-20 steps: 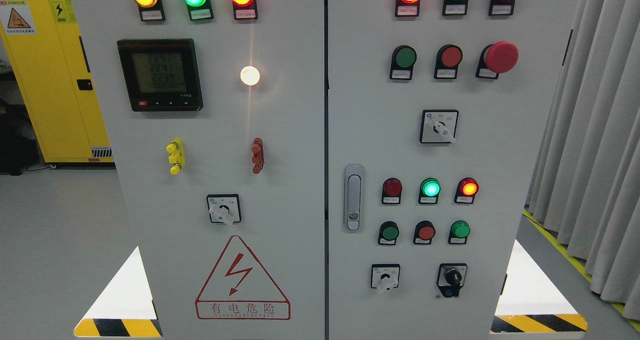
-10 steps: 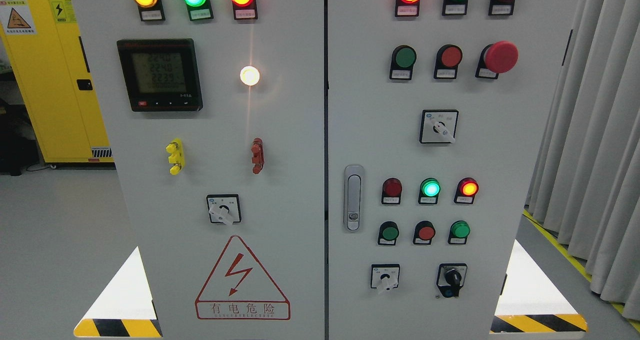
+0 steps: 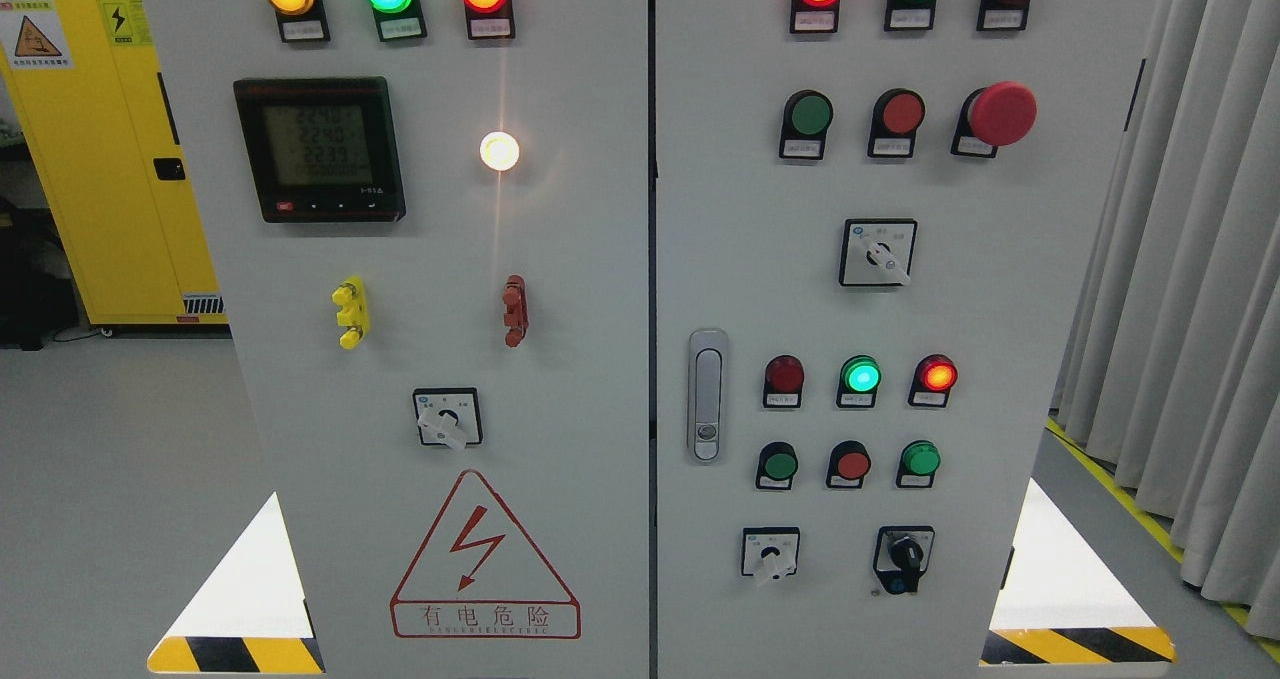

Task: Press green start button

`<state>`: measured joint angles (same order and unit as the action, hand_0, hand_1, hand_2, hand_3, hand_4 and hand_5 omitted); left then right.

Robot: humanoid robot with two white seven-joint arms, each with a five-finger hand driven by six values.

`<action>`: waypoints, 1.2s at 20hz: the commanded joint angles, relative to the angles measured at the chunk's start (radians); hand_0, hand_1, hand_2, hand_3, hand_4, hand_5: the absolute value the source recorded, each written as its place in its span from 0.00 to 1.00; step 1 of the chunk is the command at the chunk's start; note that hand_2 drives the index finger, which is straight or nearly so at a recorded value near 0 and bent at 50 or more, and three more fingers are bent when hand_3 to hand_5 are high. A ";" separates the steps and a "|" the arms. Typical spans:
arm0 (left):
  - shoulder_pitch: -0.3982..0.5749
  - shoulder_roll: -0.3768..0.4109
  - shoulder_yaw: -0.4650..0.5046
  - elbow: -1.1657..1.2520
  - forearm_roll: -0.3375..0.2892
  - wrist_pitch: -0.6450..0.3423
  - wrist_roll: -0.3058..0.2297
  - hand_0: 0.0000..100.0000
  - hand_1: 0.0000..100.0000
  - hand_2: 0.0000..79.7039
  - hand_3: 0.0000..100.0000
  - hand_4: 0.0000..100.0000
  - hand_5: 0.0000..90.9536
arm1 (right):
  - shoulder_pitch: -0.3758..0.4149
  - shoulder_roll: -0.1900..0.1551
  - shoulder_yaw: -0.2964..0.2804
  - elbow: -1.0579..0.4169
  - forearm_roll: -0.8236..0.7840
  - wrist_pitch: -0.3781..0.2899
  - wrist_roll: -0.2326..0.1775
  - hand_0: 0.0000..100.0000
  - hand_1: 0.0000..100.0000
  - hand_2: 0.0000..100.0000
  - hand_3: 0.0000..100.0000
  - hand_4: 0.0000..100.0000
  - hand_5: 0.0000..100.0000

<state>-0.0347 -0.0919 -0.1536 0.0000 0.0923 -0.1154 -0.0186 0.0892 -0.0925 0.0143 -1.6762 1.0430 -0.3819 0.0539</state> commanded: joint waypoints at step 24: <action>-0.001 -0.014 -0.001 -0.028 0.000 0.000 0.005 0.12 0.56 0.00 0.00 0.00 0.00 | -0.292 -0.009 0.018 -0.148 0.074 0.006 0.046 0.30 0.65 0.00 0.72 0.78 0.70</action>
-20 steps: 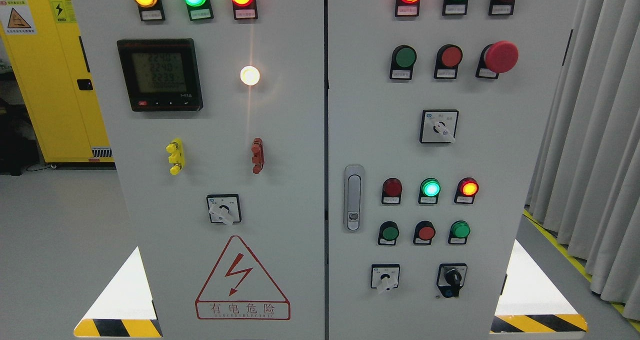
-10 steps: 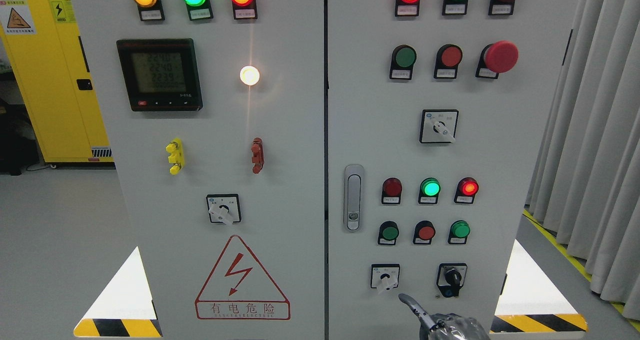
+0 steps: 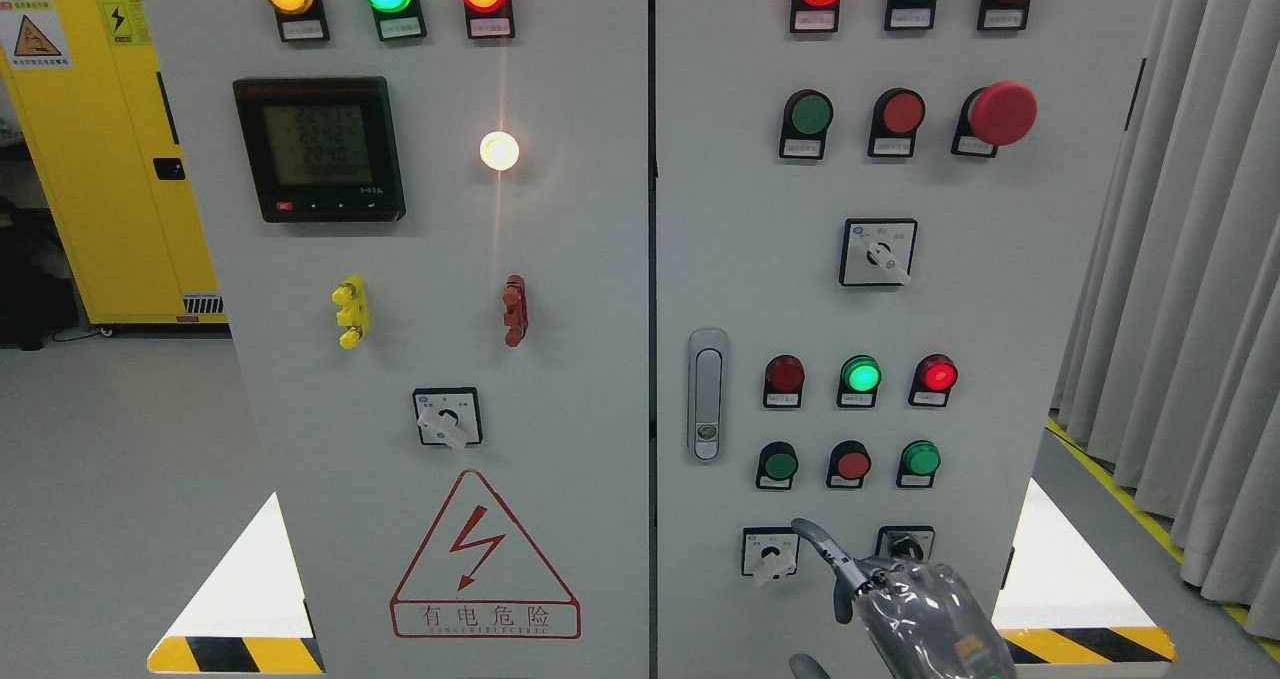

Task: Press green start button
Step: 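Raise the right hand toward the lower green push button on the cabinet, then press the green push button with the right hand's index finger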

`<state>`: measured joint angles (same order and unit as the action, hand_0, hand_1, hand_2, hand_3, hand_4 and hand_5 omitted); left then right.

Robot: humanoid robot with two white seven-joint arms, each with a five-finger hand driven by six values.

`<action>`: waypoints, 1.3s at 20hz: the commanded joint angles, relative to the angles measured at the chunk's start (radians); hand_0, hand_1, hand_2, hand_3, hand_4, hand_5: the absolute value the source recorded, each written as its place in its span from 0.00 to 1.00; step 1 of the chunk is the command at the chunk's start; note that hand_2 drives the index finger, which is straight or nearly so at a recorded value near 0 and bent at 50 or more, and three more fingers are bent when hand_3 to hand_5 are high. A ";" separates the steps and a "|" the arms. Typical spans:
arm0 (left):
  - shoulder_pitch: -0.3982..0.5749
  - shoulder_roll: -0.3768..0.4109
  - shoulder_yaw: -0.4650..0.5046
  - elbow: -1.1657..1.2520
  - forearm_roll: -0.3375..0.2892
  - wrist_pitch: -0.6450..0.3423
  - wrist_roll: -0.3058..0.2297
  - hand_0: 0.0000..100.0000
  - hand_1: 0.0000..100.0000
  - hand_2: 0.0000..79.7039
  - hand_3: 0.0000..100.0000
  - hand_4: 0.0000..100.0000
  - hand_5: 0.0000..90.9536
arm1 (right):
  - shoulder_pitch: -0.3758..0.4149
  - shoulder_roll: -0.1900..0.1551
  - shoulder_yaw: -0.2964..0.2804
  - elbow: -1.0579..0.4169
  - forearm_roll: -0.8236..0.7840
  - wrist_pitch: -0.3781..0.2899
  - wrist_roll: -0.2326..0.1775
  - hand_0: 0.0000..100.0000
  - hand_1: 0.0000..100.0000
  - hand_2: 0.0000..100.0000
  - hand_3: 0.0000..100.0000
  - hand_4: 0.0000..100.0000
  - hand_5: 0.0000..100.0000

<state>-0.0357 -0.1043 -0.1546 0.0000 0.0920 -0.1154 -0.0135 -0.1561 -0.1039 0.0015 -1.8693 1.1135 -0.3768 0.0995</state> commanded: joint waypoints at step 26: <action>-0.001 -0.002 0.000 -0.028 0.000 0.000 0.000 0.12 0.56 0.00 0.00 0.00 0.00 | -0.137 0.006 0.043 0.159 -0.004 0.010 0.003 0.31 0.64 0.00 0.70 0.77 0.69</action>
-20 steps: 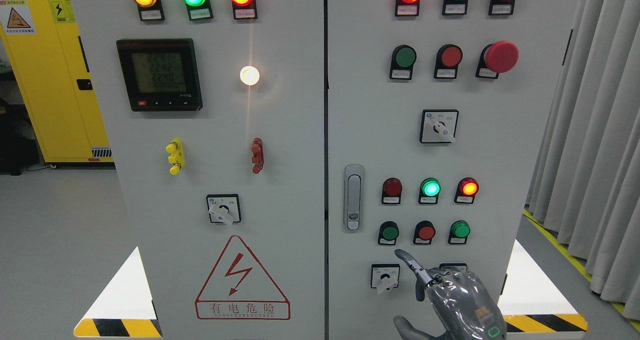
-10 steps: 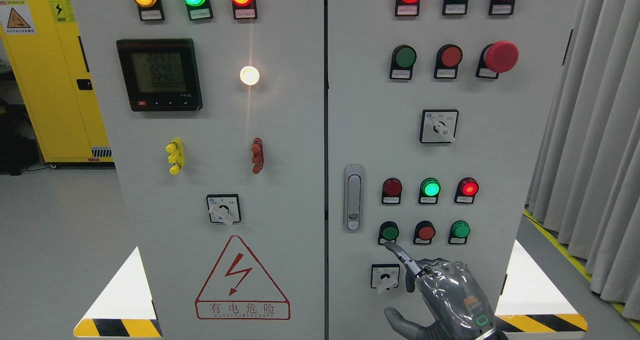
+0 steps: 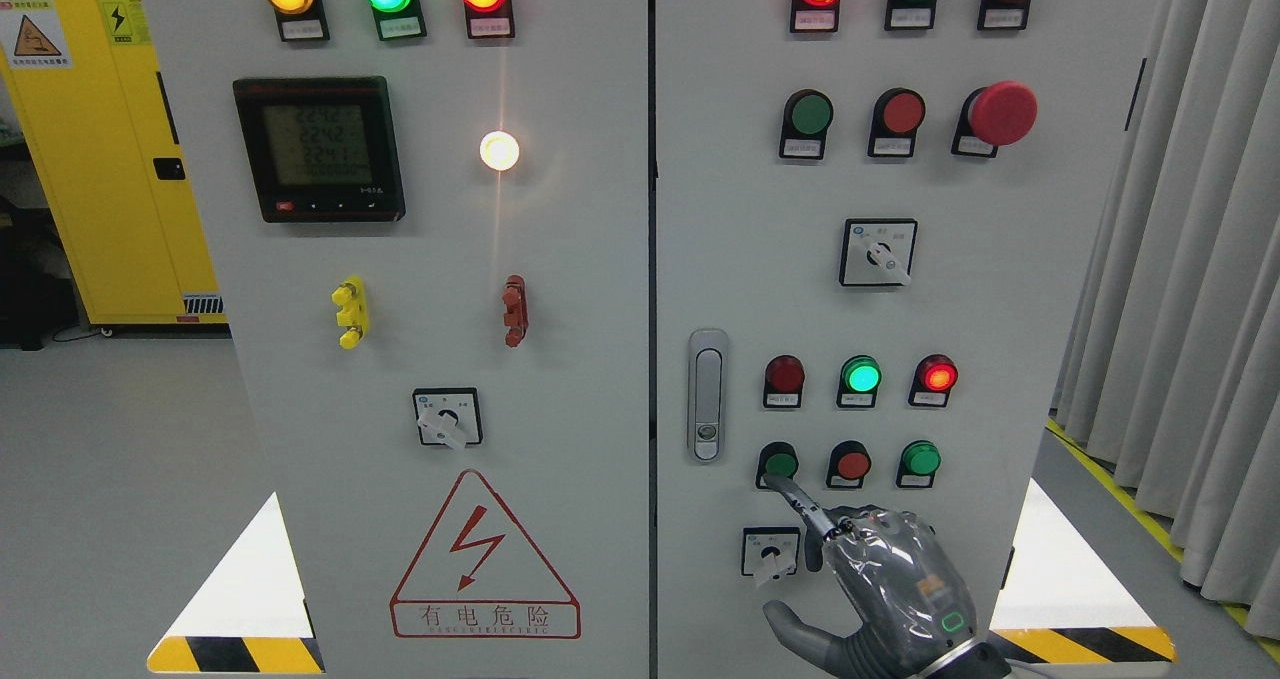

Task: Press green start button
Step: 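Press the green push button with the right hand's index finger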

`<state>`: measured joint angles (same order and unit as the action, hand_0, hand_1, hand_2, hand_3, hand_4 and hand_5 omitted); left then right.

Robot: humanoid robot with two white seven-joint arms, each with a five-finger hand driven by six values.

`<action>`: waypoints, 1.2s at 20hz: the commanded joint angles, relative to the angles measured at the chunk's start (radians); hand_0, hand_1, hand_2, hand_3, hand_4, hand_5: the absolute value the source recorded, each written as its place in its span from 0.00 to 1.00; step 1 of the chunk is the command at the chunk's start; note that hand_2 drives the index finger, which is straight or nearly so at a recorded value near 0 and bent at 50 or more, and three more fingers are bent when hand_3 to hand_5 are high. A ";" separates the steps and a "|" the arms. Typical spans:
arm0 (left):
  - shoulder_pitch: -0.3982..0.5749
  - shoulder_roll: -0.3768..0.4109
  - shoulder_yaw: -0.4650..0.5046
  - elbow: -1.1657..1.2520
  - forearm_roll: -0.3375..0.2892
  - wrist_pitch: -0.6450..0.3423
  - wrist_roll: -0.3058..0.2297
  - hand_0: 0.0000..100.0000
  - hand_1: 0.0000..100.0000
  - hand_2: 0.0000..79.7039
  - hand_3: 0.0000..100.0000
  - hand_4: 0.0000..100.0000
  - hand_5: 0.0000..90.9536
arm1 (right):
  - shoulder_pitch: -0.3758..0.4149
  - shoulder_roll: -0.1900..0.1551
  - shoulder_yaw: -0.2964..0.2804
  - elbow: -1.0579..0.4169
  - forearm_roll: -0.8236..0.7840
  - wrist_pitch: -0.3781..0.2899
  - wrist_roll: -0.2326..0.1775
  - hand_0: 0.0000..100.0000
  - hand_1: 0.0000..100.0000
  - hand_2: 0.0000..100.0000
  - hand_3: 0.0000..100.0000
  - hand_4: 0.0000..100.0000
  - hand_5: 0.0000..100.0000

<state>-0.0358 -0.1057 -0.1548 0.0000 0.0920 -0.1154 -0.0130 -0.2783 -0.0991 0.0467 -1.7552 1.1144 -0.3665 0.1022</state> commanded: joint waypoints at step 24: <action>0.000 0.000 0.000 -0.028 0.000 0.000 -0.001 0.12 0.56 0.00 0.00 0.00 0.00 | -0.030 0.004 -0.004 0.082 -0.012 0.001 -0.001 0.37 0.64 0.00 0.69 0.76 0.69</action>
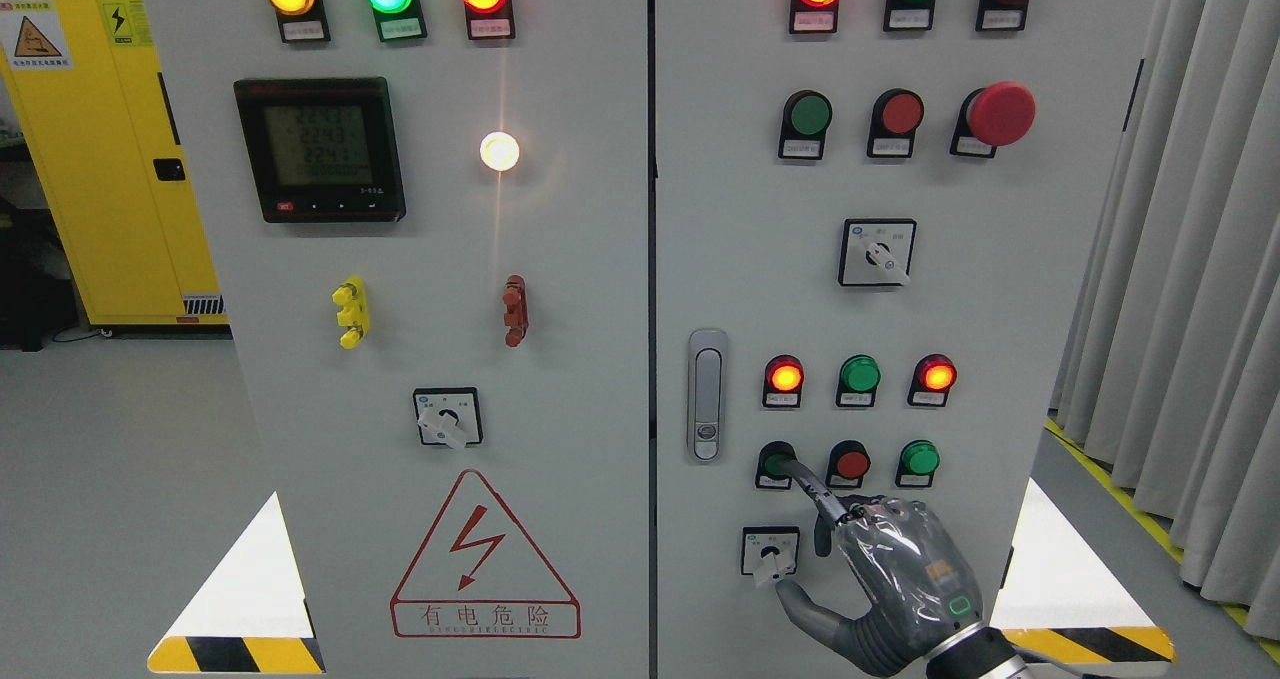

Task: Press green start button
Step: 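Press the green push button with the right hand's index finger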

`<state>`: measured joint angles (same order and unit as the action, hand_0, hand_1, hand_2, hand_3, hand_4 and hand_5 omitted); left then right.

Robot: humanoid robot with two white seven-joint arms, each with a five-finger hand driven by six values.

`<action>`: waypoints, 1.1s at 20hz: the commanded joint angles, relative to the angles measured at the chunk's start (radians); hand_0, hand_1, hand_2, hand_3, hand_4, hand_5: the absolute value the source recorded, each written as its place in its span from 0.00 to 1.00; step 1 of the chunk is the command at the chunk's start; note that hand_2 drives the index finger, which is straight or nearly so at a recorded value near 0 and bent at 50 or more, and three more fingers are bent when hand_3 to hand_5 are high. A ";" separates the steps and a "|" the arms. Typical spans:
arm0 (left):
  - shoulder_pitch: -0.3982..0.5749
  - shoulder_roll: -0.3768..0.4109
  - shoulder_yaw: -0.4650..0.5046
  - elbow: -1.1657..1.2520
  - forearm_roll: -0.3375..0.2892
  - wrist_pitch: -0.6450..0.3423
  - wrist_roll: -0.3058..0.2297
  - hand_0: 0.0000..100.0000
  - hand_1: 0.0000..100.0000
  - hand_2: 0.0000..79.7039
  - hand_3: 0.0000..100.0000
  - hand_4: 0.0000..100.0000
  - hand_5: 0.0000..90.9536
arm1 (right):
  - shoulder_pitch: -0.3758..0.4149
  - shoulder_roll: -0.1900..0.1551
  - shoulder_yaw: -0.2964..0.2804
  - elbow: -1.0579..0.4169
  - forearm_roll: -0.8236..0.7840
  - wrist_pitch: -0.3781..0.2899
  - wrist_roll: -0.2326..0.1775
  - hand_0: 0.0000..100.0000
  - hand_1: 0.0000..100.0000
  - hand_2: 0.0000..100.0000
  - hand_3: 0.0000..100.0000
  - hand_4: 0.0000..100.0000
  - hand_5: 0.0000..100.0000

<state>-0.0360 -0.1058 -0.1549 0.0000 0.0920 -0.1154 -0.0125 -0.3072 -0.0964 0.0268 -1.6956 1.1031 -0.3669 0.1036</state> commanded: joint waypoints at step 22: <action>0.001 0.000 0.000 -0.028 0.000 0.000 -0.001 0.12 0.56 0.00 0.00 0.00 0.00 | 0.059 0.007 0.028 -0.094 -0.175 -0.004 -0.002 0.43 0.62 0.00 0.68 0.74 0.64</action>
<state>-0.0361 -0.1058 -0.1549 0.0000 0.0920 -0.1154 -0.0133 -0.2793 -0.0908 0.0313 -1.7250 1.0026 -0.3601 0.1012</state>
